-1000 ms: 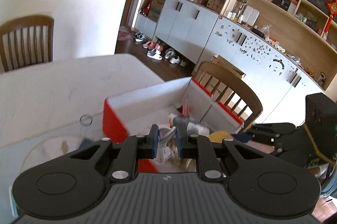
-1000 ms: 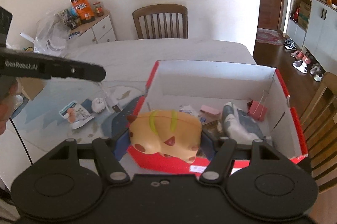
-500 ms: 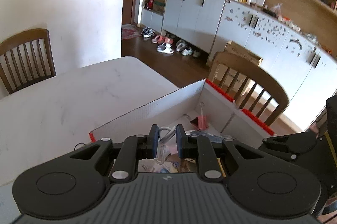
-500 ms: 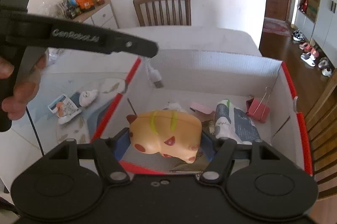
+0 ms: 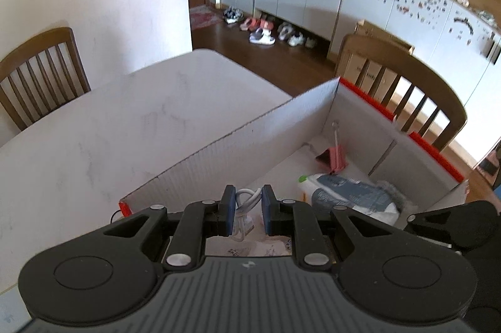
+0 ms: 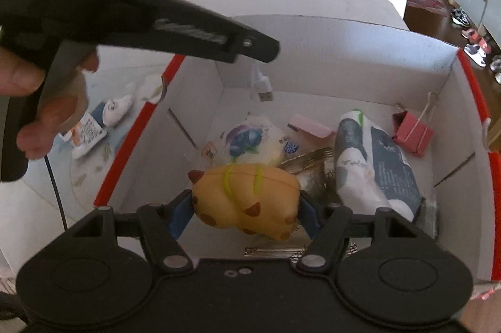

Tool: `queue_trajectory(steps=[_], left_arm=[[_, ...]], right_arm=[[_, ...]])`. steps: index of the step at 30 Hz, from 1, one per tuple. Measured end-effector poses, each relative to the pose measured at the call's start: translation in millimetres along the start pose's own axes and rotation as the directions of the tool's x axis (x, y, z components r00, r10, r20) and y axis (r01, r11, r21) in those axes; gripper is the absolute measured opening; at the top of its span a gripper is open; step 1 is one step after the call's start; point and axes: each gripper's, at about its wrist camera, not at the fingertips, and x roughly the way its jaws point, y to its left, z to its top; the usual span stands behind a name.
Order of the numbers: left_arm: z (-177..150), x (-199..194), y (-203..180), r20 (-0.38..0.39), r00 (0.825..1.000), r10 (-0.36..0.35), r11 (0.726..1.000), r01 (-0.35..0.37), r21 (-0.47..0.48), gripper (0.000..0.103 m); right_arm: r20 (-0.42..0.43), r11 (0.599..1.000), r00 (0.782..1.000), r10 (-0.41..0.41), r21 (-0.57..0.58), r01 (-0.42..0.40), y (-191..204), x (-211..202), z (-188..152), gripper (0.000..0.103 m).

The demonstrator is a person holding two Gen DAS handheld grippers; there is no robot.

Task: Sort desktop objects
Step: 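Lower the cable and toy into the box and open both grippers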

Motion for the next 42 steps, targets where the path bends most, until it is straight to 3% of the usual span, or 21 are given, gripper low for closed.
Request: queue_trajectory(steps=[16,21,31,42], left_arm=[[-8.8,22.9,0.3,-0.126,0.992,-0.015,1.000,0.015,0.005,0.016],[-15.3,23.3,-2.1,-0.149,0.989,-0.018,1.000,0.020,0.015,0.017],[-21.7,-3.2,-4.7,-0.096,0.994,-0.054,0.998,0.055,0.007,0.024],[-40.1,-53.0,0.7,-0.009,0.995,-0.100,0.995,0.100,-0.027,0.024]], right_arm=[[0.017,1.000,1.000,0.005,0.001,-0.005,0.6,-4.7,-2.3,0.074],[0.053,1.000,0.999,0.007,-0.003,-0.007,2.7,-16.6,-4.2,0.081],[0.119,0.999,0.993,0.007,-0.038,-0.003,4.6,-35.8,-9.1,0.083],[0.202,1.000,0.979,-0.001,-0.022,0.005,13.4,-72.2,-18.3,0.084]])
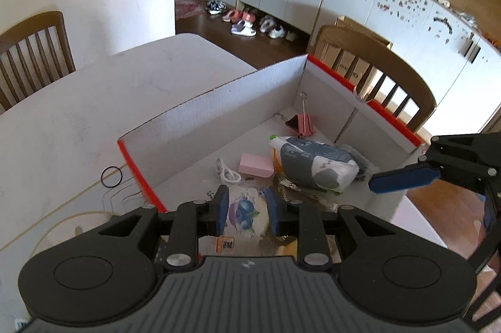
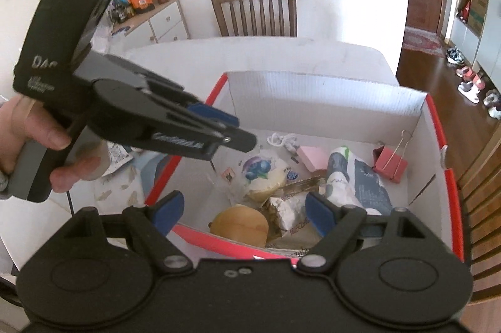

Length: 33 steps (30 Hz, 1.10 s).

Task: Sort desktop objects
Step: 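Lower the cable and toy into the box and open both grippers, then withdraw both tools from the box toward the remaining table items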

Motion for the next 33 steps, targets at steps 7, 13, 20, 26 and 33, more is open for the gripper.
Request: queue_trajectory(steps=[7,13,20,26,33], left_arm=[[-18.1,-30.1,4.8,0.054,0.999,-0.007,1.000,0.009,-0.028,0.024],[-36.9,-49.7,11.9,0.084,0.996,-0.015,0.999,0.019,-0.046,0.024],[-66.9,-71.1,26.5,0.094,0.996,-0.001,0.999,0.006,-0.051,0.024],[-94.6,-88.6,46.6,0.098,0.995,0.017,0.997,-0.010,-0.077,0.025],[-123.9,-106.6,73.6,0.115,0.992,0.050,0.996,-0.040,-0.084,0.067]], right_arm=[[0.034,1.000,0.999,-0.016,0.015,0.016,10.5,-13.0,-2.3,0.084],[0.045,0.999,0.999,-0.023,0.050,0.020,20.1,-17.1,-5.0,0.085],[0.067,0.998,0.997,-0.032,0.052,0.029,42.5,-17.6,-3.4,0.086],[0.076,0.998,0.997,-0.032,0.054,0.028,63.9,-14.1,1.0,0.086],[0.073,0.999,0.997,-0.024,0.046,0.021,91.9,-2.3,10.8,0.086]])
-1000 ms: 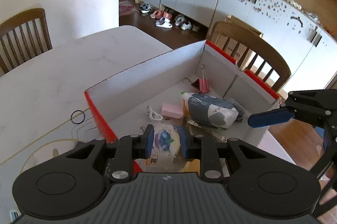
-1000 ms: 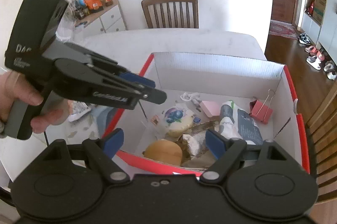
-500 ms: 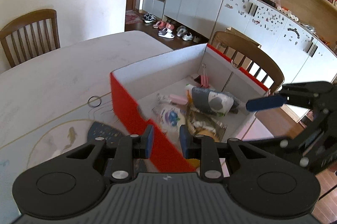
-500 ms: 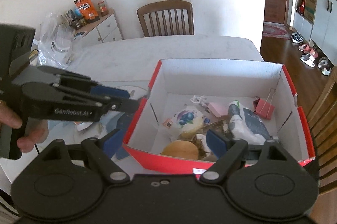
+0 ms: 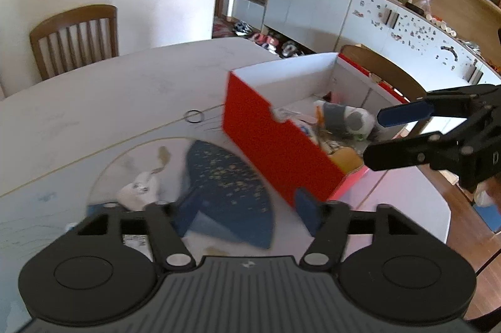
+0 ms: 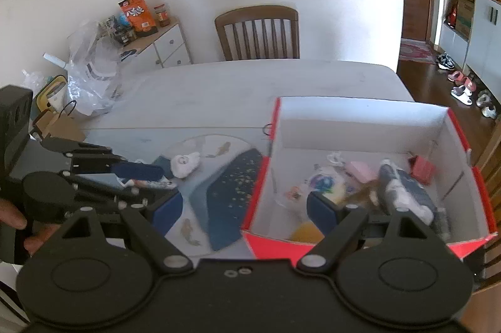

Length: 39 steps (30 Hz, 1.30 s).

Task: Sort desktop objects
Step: 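Withdraw both tools from the box toward the remaining table items, then grasp the sausage snack packet with the left gripper while the right grasps the white plush toy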

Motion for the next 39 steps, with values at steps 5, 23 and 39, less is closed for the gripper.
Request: queue_trajectory(steps=[5,23,39], left_arm=[[-10.2,-13.2,26.4,0.018,1.000,0.014,1.000,-0.014,-0.007,0.067],[-44.2,-10.8,94.3,-0.021,0.999,0.026,0.993,-0.024,0.113,0.086],[-47.9,29.6,131.0,-0.056,0.998,-0.033,0.957,0.048,0.287,0.101]], right_arm=[[-0.005,1.000,1.000,0.005,-0.014,-0.006,22.5,15.2,7.7,0.086],[-0.067,0.999,0.998,-0.006,-0.032,0.004,84.6,95.4,25.8,0.101],[-0.158,0.996,0.984,-0.087,-0.007,0.087,98.7,172.5,29.9,0.101]])
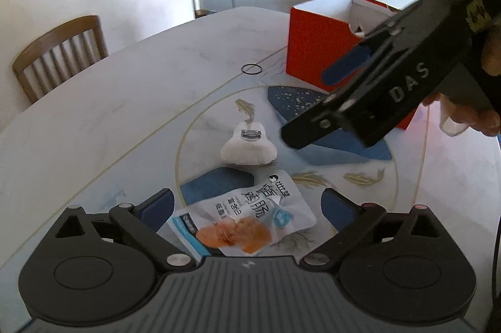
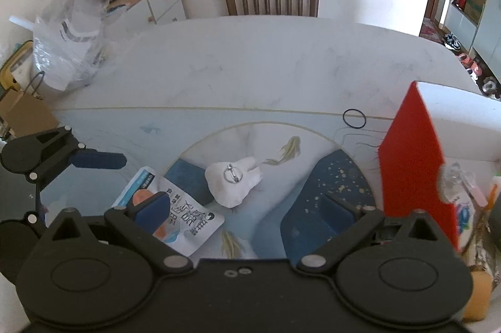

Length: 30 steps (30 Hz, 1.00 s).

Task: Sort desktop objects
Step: 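Grasp the sausage snack packet with the left gripper while the right grasps the white plush toy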

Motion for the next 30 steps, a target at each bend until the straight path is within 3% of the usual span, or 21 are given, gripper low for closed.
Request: queue_trajectory(steps=[16,25,30], left_arm=[[-2.6,41.1,10.5,-0.053,0.993,-0.104,0.986,0.109,0.126,0.102],[-9.4,47.4,14.8,-0.070,0.992,-0.104,0.993,0.107,0.042,0.102],[-13.5,42.8,7.8,-0.076,0.995,-0.068,0.998,0.067,-0.013,0.102]], right_arm=[[-0.060,1.000,0.998,-0.012,-0.011,0.012,7.0,41.9,16.8,0.101],[-0.087,0.999,0.996,-0.037,-0.024,0.035,8.5,66.6,17.3,0.101],[-0.096,0.999,0.994,-0.047,-0.025,0.045,8.4,76.0,16.7,0.091]])
